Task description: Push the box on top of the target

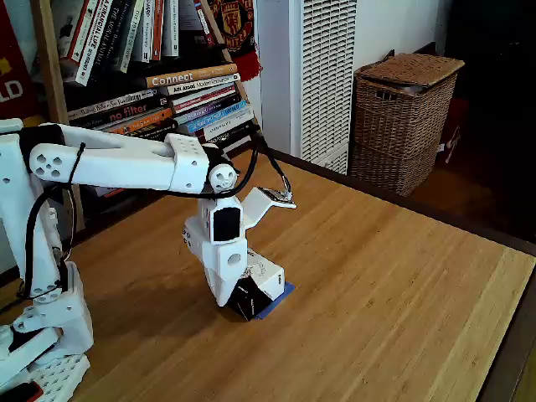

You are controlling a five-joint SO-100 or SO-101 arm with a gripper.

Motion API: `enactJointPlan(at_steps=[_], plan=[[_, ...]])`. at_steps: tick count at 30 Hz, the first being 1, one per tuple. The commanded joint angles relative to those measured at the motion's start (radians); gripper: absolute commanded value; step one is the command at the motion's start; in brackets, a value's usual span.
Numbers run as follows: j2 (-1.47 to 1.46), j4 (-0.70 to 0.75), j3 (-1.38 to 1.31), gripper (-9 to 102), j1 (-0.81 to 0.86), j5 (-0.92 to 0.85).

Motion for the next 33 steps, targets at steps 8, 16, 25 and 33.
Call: enactJointPlan(at_steps=[8,16,25,33], plan=[[-0.018,0.005,-0.069,0,-0.012,0.012],[-0.048,0.029,-0.121,0,-0.012,0.009],[-0.011,0.046,-0.112,0,0.035,-0.054],[0.000,0.043,-0.107,0,0.086,-0.107]])
